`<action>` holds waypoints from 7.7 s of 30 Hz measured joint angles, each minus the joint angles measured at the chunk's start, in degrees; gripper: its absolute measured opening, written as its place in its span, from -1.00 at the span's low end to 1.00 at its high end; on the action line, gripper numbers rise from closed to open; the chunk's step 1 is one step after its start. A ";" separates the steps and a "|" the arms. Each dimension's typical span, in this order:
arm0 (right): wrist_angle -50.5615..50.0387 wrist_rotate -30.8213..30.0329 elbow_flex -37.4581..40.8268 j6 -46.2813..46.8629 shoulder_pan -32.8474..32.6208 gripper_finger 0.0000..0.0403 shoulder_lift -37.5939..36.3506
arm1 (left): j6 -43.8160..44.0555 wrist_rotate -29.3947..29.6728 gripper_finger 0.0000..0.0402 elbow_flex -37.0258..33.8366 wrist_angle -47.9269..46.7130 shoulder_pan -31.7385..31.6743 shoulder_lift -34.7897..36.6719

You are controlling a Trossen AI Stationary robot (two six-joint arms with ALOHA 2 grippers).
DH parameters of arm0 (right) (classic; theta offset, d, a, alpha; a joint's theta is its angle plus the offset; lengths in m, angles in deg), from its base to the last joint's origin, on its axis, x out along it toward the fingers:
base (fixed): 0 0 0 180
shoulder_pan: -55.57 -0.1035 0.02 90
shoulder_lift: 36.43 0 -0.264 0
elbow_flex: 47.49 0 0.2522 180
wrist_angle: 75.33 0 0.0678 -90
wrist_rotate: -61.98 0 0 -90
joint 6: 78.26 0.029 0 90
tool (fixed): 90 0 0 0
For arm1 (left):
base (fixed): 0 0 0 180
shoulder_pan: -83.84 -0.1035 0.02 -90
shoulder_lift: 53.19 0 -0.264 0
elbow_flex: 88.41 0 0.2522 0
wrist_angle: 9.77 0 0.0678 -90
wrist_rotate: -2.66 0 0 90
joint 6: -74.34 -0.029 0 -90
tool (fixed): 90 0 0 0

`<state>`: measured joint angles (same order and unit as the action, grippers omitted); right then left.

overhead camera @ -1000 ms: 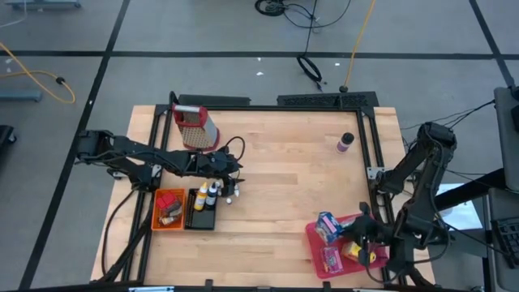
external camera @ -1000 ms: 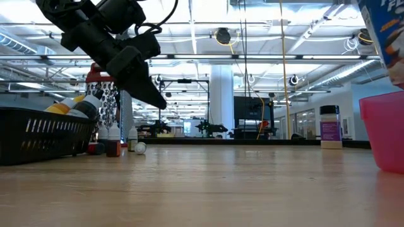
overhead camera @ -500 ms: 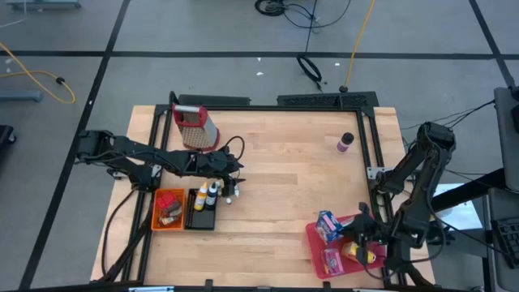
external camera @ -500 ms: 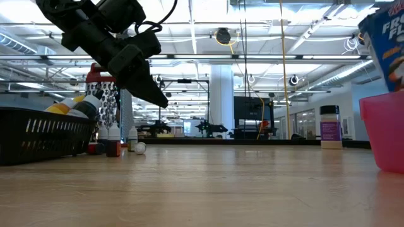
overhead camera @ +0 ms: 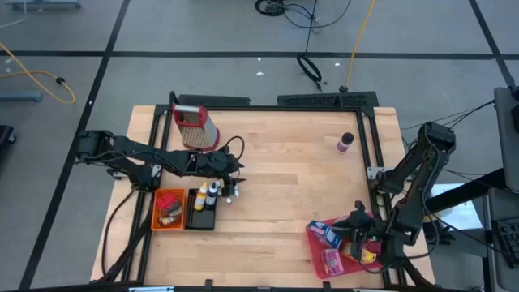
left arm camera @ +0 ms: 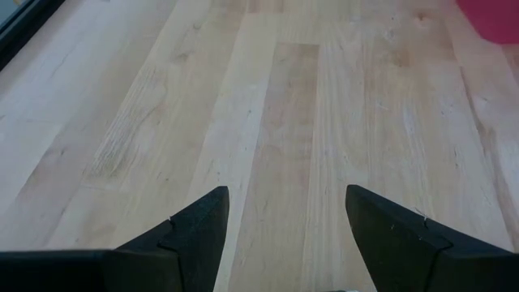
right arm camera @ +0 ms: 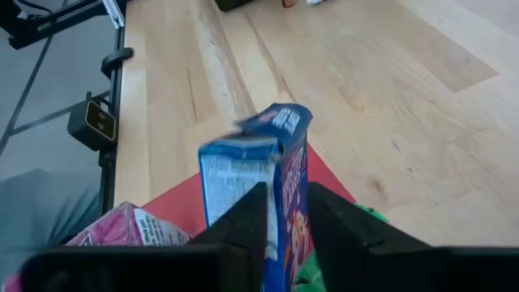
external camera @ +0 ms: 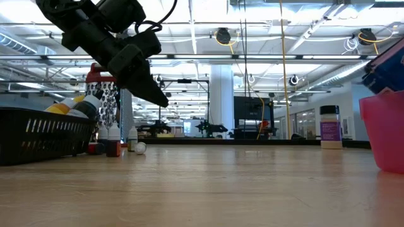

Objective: Pick & Place Kitchen Items
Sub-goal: Put the blue cereal box into the red bin, then put the green food coloring bottle into the black bin, then put the orange food coloring bottle into the black bin

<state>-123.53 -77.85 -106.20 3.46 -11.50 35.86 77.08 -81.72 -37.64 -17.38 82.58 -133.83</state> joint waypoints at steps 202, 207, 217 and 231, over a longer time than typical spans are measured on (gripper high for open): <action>70.23 39.17 8.41 -65.07 48.63 -0.34 14.84 | 14.89 3.41 -0.15 16.26 -40.07 15.89 -9.49; 70.23 39.17 8.41 -65.07 48.63 -0.34 14.84 | 13.86 3.37 -0.15 16.26 -39.40 15.89 -10.95; 70.20 39.16 8.41 -65.07 48.63 -0.34 14.84 | 13.86 1.98 -0.26 16.26 -38.99 15.89 -11.02; 70.20 39.15 8.41 -65.51 48.65 -0.34 14.84 | 12.33 1.64 -0.96 16.53 -39.41 15.89 -11.00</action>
<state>-53.32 -38.70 -97.78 -62.05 37.16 50.70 89.41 -80.08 -21.11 -56.79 98.47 -144.83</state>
